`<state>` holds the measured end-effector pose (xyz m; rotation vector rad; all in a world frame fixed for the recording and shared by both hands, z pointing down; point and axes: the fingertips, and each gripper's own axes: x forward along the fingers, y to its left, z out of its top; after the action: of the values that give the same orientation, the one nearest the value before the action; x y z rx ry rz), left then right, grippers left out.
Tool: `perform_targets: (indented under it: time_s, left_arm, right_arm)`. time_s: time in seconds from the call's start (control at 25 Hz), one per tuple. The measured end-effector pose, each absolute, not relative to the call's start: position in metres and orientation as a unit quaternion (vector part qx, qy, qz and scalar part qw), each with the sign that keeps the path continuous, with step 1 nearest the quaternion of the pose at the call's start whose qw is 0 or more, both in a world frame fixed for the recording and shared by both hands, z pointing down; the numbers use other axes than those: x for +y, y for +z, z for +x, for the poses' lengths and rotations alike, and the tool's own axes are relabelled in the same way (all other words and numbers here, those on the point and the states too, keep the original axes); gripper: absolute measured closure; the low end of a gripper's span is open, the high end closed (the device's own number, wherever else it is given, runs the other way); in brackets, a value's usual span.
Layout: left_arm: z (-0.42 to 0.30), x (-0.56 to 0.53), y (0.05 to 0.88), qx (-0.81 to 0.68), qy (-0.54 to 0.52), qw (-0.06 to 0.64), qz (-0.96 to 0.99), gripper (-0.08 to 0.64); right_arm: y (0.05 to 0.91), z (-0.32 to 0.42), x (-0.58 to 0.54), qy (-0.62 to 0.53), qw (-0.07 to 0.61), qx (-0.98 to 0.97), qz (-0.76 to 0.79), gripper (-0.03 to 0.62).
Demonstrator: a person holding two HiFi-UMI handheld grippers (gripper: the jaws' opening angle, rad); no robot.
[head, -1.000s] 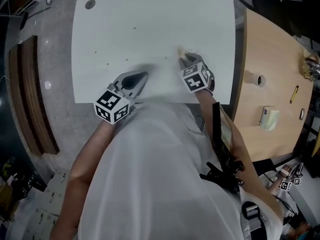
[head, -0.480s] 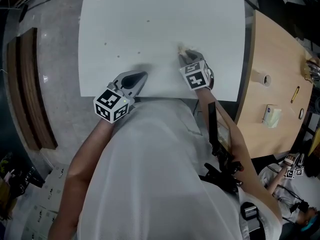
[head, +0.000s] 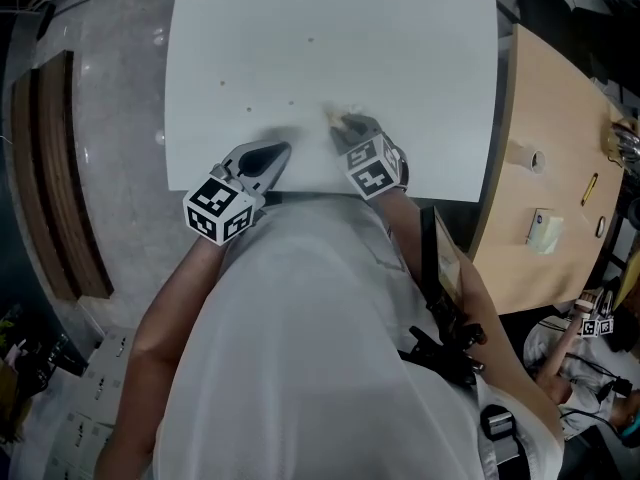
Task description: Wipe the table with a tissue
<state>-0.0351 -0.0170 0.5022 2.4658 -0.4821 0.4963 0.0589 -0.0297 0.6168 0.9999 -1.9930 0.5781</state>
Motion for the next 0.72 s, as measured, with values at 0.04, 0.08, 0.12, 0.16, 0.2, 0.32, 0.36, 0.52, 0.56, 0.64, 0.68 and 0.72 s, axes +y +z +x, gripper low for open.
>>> perform_targets:
  time_s: [0.04, 0.08, 0.12, 0.16, 0.2, 0.32, 0.36, 0.52, 0.56, 0.64, 0.68, 0.72]
  left_arm:
    - [-0.035, -0.017, 0.502, -0.182, 0.184, 0.287, 0.922, 0.552]
    - [-0.035, -0.018, 0.502, -0.183, 0.183, 0.287, 0.922, 0.552]
    - [-0.034, -0.018, 0.501, -0.184, 0.181, 0.287, 0.922, 0.552]
    - [-0.033, -0.018, 0.501, -0.186, 0.178, 0.287, 0.923, 0.552]
    - [-0.032, -0.019, 0.5, -0.188, 0.176, 0.288, 0.923, 0.552]
    - [-0.034, -0.021, 0.496, -0.199, 0.168, 0.287, 0.922, 0.552]
    - [-0.037, -0.022, 0.495, -0.205, 0.164, 0.287, 0.921, 0.552]
    - [-0.051, -0.027, 0.493, -0.229, 0.155, 0.288, 0.917, 0.552]
    - [-0.054, -0.028, 0.494, -0.235, 0.153, 0.289, 0.915, 0.552]
    - [-0.058, -0.028, 0.494, -0.246, 0.147, 0.292, 0.912, 0.552]
    - [-0.06, -0.027, 0.494, -0.251, 0.144, 0.293, 0.911, 0.552]
    - [-0.062, -0.026, 0.494, -0.256, 0.141, 0.295, 0.91, 0.552]
  right_arm:
    - [0.617, 0.05, -0.026, 0.231, 0.405, -0.798, 0.382, 0.499]
    - [0.617, 0.04, -0.021, 0.236, 0.4, -0.806, 0.367, 0.499]
    - [0.617, 0.031, -0.016, 0.243, 0.394, -0.815, 0.348, 0.499]
    - [0.617, 0.02, -0.009, 0.252, 0.385, -0.826, 0.326, 0.499]
    - [0.615, 0.008, -0.003, 0.26, 0.375, -0.837, 0.303, 0.499]
    - [0.599, -0.018, 0.005, 0.262, 0.332, -0.866, 0.268, 0.499]
    - [0.59, -0.02, 0.001, 0.258, 0.313, -0.873, 0.271, 0.499]
    - [0.558, -0.005, -0.039, 0.237, 0.263, -0.884, 0.305, 0.499]
    - [0.554, 0.005, -0.051, 0.231, 0.259, -0.882, 0.317, 0.499]
    - [0.551, 0.029, -0.076, 0.222, 0.259, -0.874, 0.346, 0.499]
    - [0.551, 0.042, -0.088, 0.218, 0.261, -0.868, 0.361, 0.499]
    - [0.552, 0.054, -0.099, 0.215, 0.266, -0.861, 0.376, 0.499]
